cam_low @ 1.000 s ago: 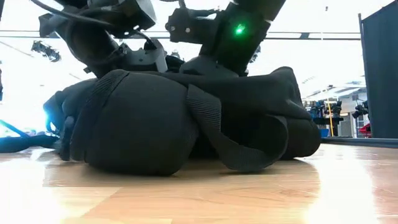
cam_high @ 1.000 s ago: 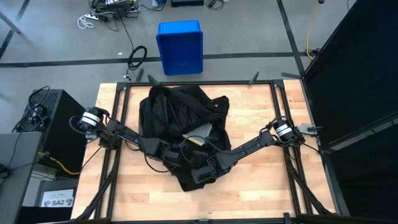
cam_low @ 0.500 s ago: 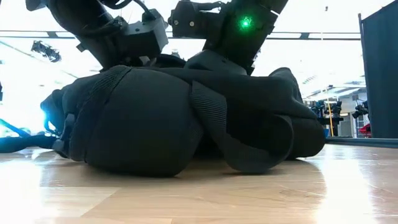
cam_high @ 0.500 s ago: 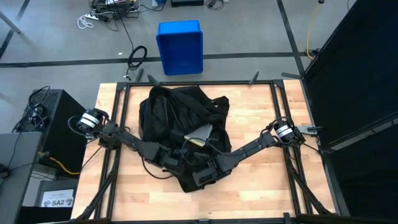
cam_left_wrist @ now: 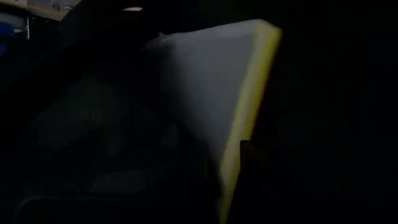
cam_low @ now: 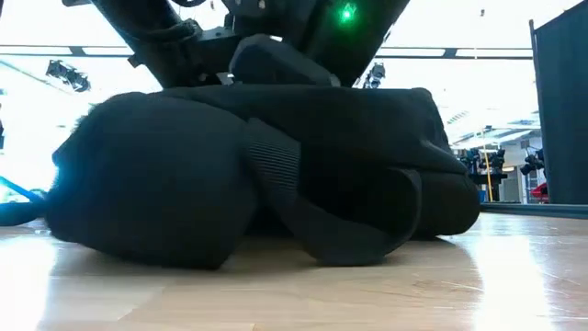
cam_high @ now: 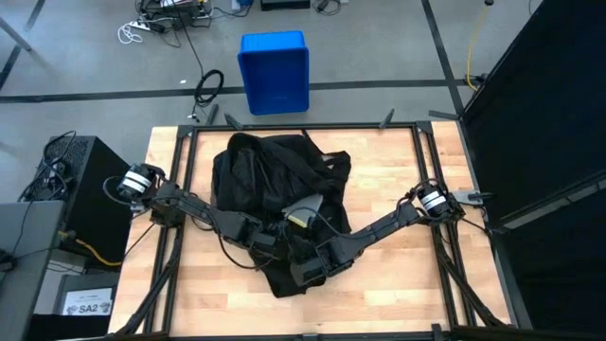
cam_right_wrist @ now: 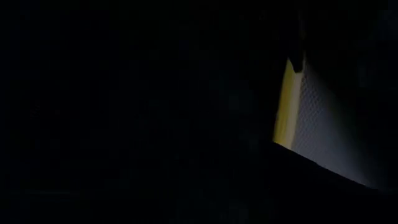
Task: Unpack backpack
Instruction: Remove the yellow zipper pouch from the black backpack
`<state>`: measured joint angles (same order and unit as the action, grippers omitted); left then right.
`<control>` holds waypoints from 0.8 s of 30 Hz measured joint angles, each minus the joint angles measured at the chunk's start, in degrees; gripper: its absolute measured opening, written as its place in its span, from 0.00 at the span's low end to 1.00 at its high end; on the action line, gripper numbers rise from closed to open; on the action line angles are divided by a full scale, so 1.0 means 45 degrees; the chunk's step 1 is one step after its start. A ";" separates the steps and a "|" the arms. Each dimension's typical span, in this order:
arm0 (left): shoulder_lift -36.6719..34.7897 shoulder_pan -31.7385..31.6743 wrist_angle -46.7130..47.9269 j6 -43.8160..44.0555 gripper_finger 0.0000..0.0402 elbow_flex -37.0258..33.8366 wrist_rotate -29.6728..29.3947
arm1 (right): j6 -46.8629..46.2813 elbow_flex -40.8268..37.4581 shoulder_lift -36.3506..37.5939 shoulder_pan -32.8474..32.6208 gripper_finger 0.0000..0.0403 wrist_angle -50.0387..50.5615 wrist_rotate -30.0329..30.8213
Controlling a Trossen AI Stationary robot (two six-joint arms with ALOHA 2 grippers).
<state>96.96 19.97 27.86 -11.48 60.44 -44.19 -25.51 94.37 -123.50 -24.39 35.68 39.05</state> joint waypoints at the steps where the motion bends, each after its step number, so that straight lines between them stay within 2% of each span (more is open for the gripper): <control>1: 0.0001 -0.0001 0.0042 0.0010 0.21 0.0043 -0.0061 | -0.0020 0.0001 0.0000 -0.0083 0.45 -0.0016 0.0181; 6: 0.0006 0.0063 0.0946 0.0300 0.24 0.0650 -0.0197 | 0.0039 0.0019 0.0000 -0.0675 0.42 0.0031 0.2110; 10: 0.0011 0.0162 0.1895 0.0707 0.24 0.1309 -0.0213 | -0.0027 0.0024 0.0084 -0.1243 0.40 0.0933 0.4262; 13: 0.0011 0.0169 0.1947 0.0751 0.24 0.1527 -0.0188 | -0.0651 0.0034 0.0169 -0.1570 0.39 0.1847 0.5358; 17: 0.0015 0.0155 0.1738 0.0653 0.24 0.1541 0.0478 | -0.3053 0.0039 0.0194 -0.1798 0.37 0.3735 0.5524; 24: -0.0556 -0.0060 0.2393 0.0678 0.24 0.1507 0.0552 | -0.7728 0.0042 0.0719 -0.2235 0.34 0.7531 0.4897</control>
<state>94.46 19.70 38.63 -8.43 67.22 -41.71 -60.28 94.56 -120.27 -34.45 69.56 61.09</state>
